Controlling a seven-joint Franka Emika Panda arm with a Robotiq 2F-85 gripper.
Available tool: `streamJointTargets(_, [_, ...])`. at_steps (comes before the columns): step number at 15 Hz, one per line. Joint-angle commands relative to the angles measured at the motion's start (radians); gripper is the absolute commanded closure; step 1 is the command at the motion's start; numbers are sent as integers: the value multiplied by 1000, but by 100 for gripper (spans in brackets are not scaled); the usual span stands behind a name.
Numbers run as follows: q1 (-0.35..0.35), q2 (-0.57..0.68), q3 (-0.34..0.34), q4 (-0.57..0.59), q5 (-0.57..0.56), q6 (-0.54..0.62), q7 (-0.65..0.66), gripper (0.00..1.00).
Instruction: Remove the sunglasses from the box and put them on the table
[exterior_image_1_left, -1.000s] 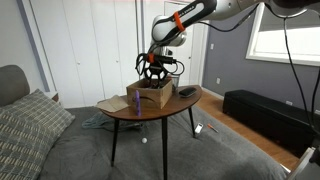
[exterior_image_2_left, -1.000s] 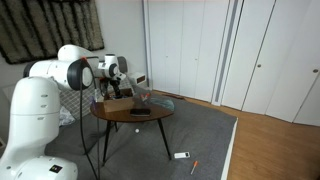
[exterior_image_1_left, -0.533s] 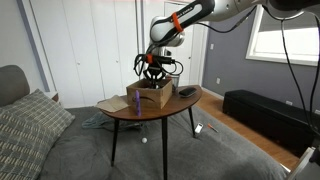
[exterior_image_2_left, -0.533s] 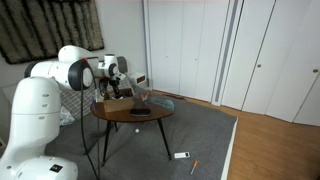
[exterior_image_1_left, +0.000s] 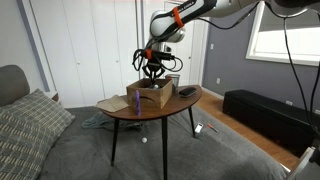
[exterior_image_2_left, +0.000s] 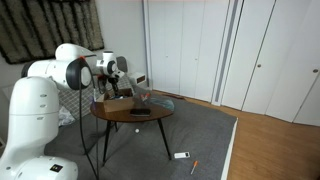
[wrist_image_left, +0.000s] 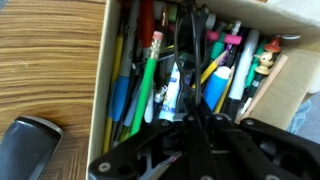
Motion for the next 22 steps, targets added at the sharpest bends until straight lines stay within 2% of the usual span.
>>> streamJointTargets(1, [-8, -80, -7, -55, 22, 21, 29, 98])
streamJointTargets(7, [-86, -251, -4, -233, 134, 110, 10, 98])
streamJointTargets(14, [-199, -434, -14, -505, 377, 215, -136, 98])
streamJointTargets(19, [-239, -465, -36, -602, 567, 213, -283, 98])
streamJointTargets(22, [-248, -441, -47, -615, 623, 198, -326, 98])
